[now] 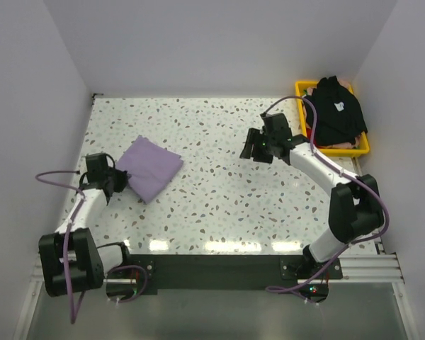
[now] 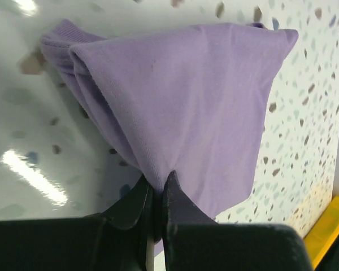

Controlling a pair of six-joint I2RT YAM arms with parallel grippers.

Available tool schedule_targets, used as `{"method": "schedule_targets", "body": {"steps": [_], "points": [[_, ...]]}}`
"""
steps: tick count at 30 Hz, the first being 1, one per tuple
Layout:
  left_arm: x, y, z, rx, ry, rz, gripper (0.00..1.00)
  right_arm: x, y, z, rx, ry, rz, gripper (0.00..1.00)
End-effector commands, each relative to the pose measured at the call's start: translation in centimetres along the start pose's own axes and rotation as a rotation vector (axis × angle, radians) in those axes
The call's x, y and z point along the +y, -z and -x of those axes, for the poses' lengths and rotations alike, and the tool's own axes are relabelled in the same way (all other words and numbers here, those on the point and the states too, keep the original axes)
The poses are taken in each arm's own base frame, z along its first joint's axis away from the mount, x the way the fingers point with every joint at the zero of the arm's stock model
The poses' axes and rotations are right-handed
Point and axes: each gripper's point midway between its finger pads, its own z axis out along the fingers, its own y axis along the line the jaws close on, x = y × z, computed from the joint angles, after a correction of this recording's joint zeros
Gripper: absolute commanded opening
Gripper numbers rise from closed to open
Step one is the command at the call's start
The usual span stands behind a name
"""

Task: Fold and stack the t-shirts
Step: Neatly place the folded tshirt to the corner

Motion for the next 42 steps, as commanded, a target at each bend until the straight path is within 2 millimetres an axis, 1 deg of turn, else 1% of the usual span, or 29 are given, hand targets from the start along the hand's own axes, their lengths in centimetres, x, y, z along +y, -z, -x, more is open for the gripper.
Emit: {"method": "schedule_targets", "body": {"steps": [1,3,7,8,9,11,15,20,23,30,32,35,38,39,42], "points": [[3.5,1.7,2.3,-0.081,0.073,0.111,0.00,2.4,2.2,0.9,-0.042,0.028,0.092,0.59],[5.1,2.5,3.5,-0.125,0.097,0.172,0.00,2.5,2.3,0.6,-0.039,0.028,0.100,0.59],[6.8,4.1,5.4,-0.216,0.112,0.246,0.00,2.7,2.7,0.3,-0.040,0.030,0.118,0.59],[7.3,4.3,5.4,-0.222,0.110,0.269,0.00,2.6,2.7,0.2,-0.039,0.030,0.117,0.59],[7.5,4.6,6.1,-0.243,0.112,0.283,0.00,2.5,2.8,0.1,-0.042,0.030,0.116,0.59],[8.8,5.0,6.6,-0.260,0.096,0.344,0.00,2.4,3.0,0.0,-0.047,0.032,0.116,0.59],[10.6,5.4,7.4,-0.281,0.088,0.419,0.00,2.5,3.1,-0.1,-0.046,0.035,0.120,0.59],[12.2,5.7,8.9,-0.320,0.049,0.482,0.00,2.4,3.2,-0.1,-0.050,0.035,0.123,0.59],[12.8,5.6,9.2,-0.318,0.025,0.523,0.00,2.5,3.1,-0.2,-0.047,0.035,0.124,0.59],[15.0,5.3,9.2,-0.308,0.073,0.599,0.00,2.4,2.9,-0.3,-0.044,0.034,0.124,0.59],[15.4,5.4,9.6,-0.315,0.090,0.603,0.00,2.3,2.9,-0.4,-0.041,0.034,0.122,0.59],[16.6,5.8,10.4,-0.322,0.118,0.635,0.00,2.3,2.7,-0.5,-0.039,0.035,0.121,0.59],[17.2,5.8,10.5,-0.317,0.131,0.656,0.00,2.2,2.6,-0.6,-0.035,0.034,0.120,0.59],[17.7,5.9,10.4,-0.316,0.148,0.662,0.00,2.2,2.5,-0.6,-0.032,0.033,0.122,0.59],[18.2,5.7,10.0,-0.302,0.184,0.658,0.00,2.2,2.5,-0.7,-0.031,0.034,0.122,0.59]]}}
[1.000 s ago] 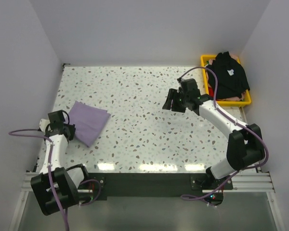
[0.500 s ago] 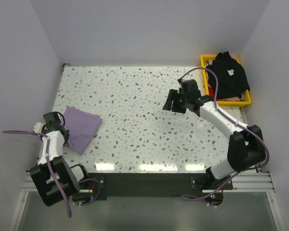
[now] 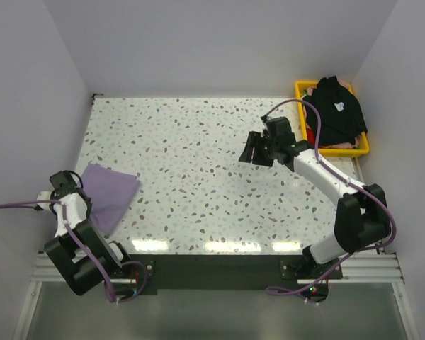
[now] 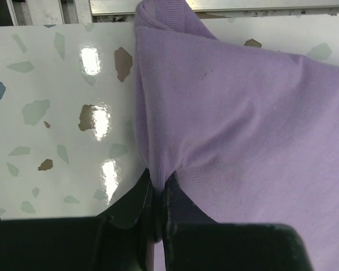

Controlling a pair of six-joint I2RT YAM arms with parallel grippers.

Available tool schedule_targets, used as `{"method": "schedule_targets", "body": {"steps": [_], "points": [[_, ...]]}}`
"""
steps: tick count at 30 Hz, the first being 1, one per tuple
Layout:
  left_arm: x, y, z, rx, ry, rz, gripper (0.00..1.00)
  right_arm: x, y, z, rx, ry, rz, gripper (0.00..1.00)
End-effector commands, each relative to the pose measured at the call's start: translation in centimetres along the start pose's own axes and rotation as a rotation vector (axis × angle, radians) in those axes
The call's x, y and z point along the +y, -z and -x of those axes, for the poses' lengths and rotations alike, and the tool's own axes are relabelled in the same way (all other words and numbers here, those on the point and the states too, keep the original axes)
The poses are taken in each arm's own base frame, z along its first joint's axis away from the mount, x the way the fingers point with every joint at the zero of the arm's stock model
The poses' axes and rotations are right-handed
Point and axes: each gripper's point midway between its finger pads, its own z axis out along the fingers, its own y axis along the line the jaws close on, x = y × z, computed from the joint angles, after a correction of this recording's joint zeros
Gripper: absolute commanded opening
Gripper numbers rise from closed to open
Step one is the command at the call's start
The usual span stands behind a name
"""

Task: Fold and stack the t-shirts
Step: Neatly place the folded tshirt to the corner, then reset both grippers

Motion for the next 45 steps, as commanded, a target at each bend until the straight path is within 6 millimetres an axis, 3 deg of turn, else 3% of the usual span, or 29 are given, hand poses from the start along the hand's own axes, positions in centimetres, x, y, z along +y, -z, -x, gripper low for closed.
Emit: {"method": "schedule_targets", "body": {"steps": [1,10,15,18,19,21,22,24,25,28,31,35,38,43,45], "points": [[0.2,-0.2,1.0,-0.021,0.038,0.007,0.00,1.0,0.5,0.4,-0.022,0.018,0.048,0.59],[0.8,-0.2,-1.4,0.044,0.128,-0.002,0.02,0.8,0.2,0.1,-0.014,0.018,0.045,0.59],[1.2,0.2,-1.3,0.026,0.157,-0.005,0.03,0.8,0.3,0.1,-0.015,0.020,0.048,0.59],[0.9,0.7,-0.5,0.002,0.154,-0.017,0.19,0.9,0.2,0.0,-0.011,0.020,0.052,0.59],[0.9,0.8,-0.2,-0.007,0.152,-0.013,0.32,0.8,0.2,-0.1,-0.010,0.018,0.052,0.59],[0.6,1.3,0.6,-0.019,0.143,-0.010,0.45,0.9,0.2,-0.1,-0.009,0.019,0.055,0.59],[0.7,1.5,1.0,-0.029,0.134,-0.001,0.59,0.9,0.1,-0.1,-0.007,0.018,0.060,0.59],[0.6,2.2,1.8,-0.047,0.133,0.006,0.72,0.9,0.1,-0.2,-0.003,0.016,0.061,0.59],[0.9,2.4,2.1,-0.059,0.127,0.026,0.85,1.0,0.1,-0.2,-0.003,0.017,0.064,0.59],[0.8,3.2,3.1,-0.088,0.132,0.023,0.95,1.1,0.0,-0.2,-0.002,0.019,0.068,0.59],[0.3,4.5,4.4,-0.128,0.132,-0.007,0.99,1.1,0.0,-0.3,0.001,0.016,0.070,0.59],[-1.5,7.0,7.2,-0.205,0.112,-0.098,1.00,1.1,0.0,-0.2,0.001,0.015,0.071,0.59],[-4.1,8.2,7.6,-0.205,0.037,-0.223,1.00,1.1,-0.1,-0.3,0.003,0.016,0.070,0.59],[-9.2,10.4,5.1,-0.178,-0.085,-0.452,1.00,0.8,-0.2,-0.2,-0.004,0.018,0.056,0.59],[-11.8,11.9,2.7,-0.154,-0.143,-0.553,1.00,0.8,-0.1,-0.1,-0.006,0.019,0.052,0.59]]}}
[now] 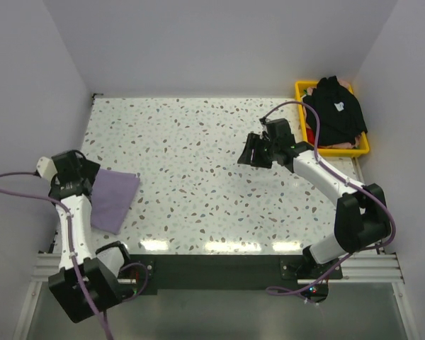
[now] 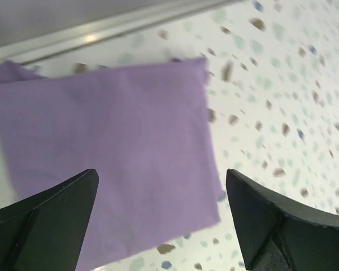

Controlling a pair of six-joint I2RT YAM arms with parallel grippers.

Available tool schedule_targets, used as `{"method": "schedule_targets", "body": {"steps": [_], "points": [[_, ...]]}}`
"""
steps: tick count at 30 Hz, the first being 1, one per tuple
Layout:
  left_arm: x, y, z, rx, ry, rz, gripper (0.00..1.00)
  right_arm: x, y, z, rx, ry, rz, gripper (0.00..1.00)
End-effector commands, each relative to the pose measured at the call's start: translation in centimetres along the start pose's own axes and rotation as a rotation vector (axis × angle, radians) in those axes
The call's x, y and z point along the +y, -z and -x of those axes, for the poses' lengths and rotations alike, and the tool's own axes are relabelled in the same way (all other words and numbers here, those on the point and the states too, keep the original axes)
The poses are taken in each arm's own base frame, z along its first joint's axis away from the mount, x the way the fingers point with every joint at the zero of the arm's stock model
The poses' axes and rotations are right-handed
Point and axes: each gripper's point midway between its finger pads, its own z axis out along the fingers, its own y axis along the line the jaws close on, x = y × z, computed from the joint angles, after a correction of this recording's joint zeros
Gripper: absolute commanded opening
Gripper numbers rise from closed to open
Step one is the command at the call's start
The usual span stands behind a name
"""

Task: Fold and stack the t-shirts
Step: Reset both grippers

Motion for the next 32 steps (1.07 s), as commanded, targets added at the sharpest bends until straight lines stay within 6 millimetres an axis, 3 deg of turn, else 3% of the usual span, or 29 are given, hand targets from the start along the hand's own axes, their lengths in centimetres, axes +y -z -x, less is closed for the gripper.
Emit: {"method": "schedule_targets", "body": {"steps": [1,4,6,7,9,10,12,13,17,21,24,27,32], "points": [[-6.3,1.7,-1.4,0.005,-0.081,-0.242,1.00,0.4,0.1,0.9,-0.038,0.022,0.010,0.59],[-11.4,3.9,-6.0,0.061,-0.202,-0.403,1.00,0.3,0.3,1.2,-0.050,0.028,-0.003,0.59],[-12.9,4.3,-8.7,0.107,-0.263,-0.439,1.00,0.1,0.4,1.3,-0.054,0.034,-0.015,0.59],[-14.7,5.8,-10.8,0.127,-0.312,-0.504,1.00,-0.2,0.5,1.5,-0.062,0.034,-0.031,0.59],[-16.1,6.5,-14.1,0.166,-0.390,-0.552,1.00,-0.3,0.8,1.9,-0.084,0.043,-0.043,0.59],[-17.7,8.6,-16.3,0.184,-0.441,-0.626,1.00,-0.4,1.0,2.0,-0.090,0.046,-0.049,0.59],[-18.2,9.0,-19.2,0.210,-0.536,-0.635,1.00,-0.6,1.6,2.4,-0.118,0.057,-0.069,0.59],[-19.2,10.8,-20.9,0.234,-0.576,-0.703,1.00,-0.7,1.9,2.6,-0.132,0.064,-0.077,0.59],[-19.9,13.3,-25.7,0.334,-0.695,-0.842,1.00,-1.5,2.9,3.3,-0.189,0.081,-0.120,0.59],[-20.3,15.6,-28.9,0.422,-0.789,-0.979,1.00,-2.6,4.3,3.5,-0.250,0.097,-0.168,0.59],[-20.2,16.7,-29.8,0.475,-0.792,-1.048,1.00,-3.3,5.7,3.4,-0.299,0.101,-0.198,0.59],[-21.2,18.5,-30.1,0.509,-0.786,-1.130,1.00,-3.6,6.8,3.2,-0.319,0.104,-0.210,0.59],[-21.5,19.7,-30.3,0.552,-0.835,-1.169,1.00,-3.5,7.6,2.5,-0.315,0.101,-0.198,0.59]]}}
